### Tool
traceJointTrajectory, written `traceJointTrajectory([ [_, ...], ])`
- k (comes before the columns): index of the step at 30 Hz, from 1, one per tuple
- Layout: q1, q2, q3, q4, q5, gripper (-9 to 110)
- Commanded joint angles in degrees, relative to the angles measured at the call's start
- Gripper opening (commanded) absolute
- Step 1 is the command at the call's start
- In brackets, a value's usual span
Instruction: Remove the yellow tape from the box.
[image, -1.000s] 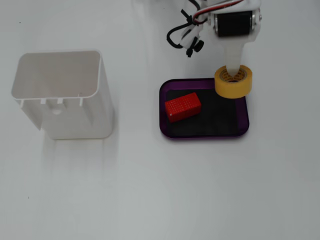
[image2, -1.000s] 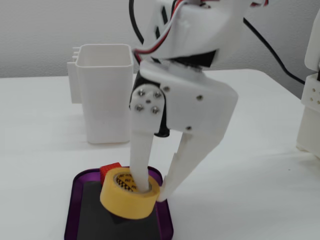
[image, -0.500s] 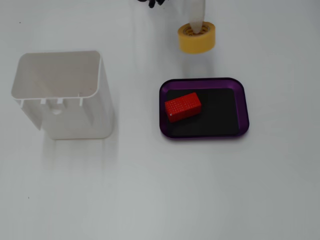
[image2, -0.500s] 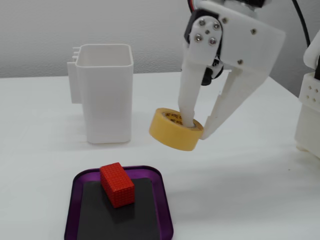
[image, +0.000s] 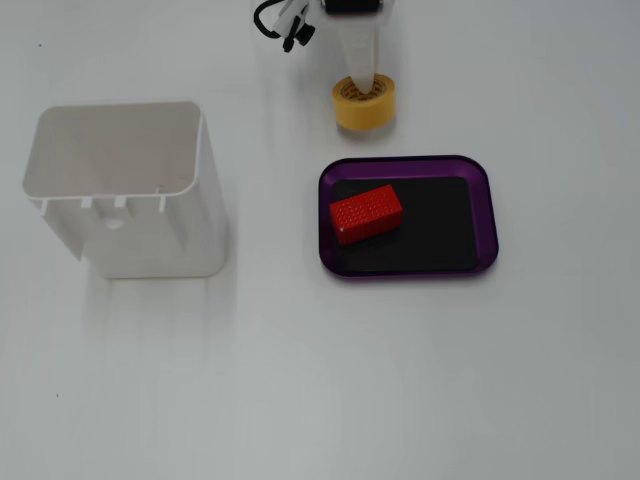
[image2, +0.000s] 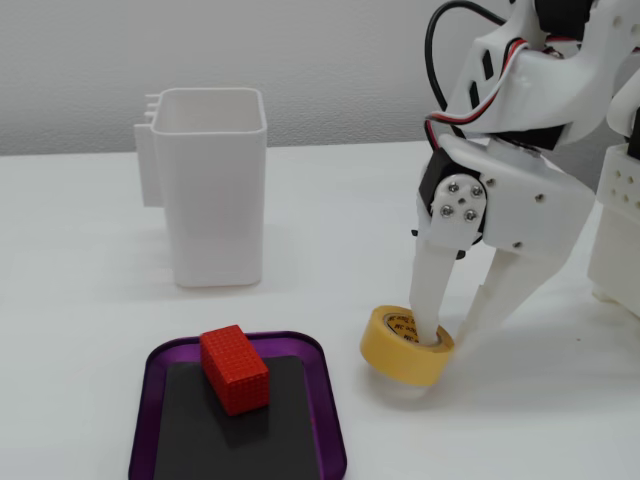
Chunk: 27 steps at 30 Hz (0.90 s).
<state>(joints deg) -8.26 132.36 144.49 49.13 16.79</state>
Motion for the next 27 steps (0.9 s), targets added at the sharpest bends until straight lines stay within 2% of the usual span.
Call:
traceJointTrajectory([
  [1, 0.26, 1.49, 0.88, -2.64, -0.35, -1],
  [16, 0.0, 2.37, -0.53, -1.32, -0.35, 1],
  [27, 0.09, 2.37, -11.78, 8.88, -0.35, 10],
])
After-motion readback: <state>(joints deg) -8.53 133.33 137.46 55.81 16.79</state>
